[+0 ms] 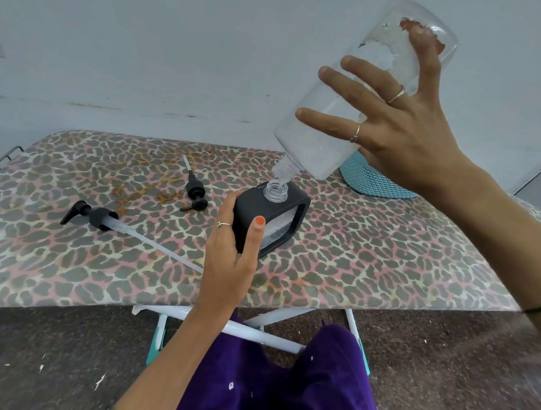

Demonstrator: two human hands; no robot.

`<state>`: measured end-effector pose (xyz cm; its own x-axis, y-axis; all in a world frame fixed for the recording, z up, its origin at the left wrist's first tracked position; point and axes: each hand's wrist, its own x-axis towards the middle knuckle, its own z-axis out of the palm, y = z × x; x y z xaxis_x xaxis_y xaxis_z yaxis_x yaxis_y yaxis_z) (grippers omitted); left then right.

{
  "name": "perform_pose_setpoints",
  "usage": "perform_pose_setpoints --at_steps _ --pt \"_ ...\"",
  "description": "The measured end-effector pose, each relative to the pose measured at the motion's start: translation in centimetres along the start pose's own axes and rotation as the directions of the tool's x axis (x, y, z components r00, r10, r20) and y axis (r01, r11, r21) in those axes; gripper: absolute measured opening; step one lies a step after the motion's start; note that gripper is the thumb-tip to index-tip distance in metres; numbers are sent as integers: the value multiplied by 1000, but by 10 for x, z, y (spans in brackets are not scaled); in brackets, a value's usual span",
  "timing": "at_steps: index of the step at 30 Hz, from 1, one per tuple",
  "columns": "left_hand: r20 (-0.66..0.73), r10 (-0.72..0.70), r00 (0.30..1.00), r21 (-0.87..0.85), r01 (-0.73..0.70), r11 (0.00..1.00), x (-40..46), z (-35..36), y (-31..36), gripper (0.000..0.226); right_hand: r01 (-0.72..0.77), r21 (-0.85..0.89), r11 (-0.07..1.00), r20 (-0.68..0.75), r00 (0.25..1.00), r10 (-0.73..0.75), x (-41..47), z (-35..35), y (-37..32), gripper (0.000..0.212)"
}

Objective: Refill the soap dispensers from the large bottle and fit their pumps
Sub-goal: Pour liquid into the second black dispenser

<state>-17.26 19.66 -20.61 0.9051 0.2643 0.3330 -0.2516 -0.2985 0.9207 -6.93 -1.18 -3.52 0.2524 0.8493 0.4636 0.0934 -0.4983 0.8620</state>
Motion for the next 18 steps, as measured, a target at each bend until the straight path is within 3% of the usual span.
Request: perform_pose_setpoints --at_steps 7,18 --pt "-11 -2 1000 9 2 1000 -1 1 2 80 4 18 1000 33 999 -4 3 -3 10 67" --pt "13 -24 1000 54 23 998 1 -1 9 77 8 -32 999 -40 999 -9 4 -5 10 70"
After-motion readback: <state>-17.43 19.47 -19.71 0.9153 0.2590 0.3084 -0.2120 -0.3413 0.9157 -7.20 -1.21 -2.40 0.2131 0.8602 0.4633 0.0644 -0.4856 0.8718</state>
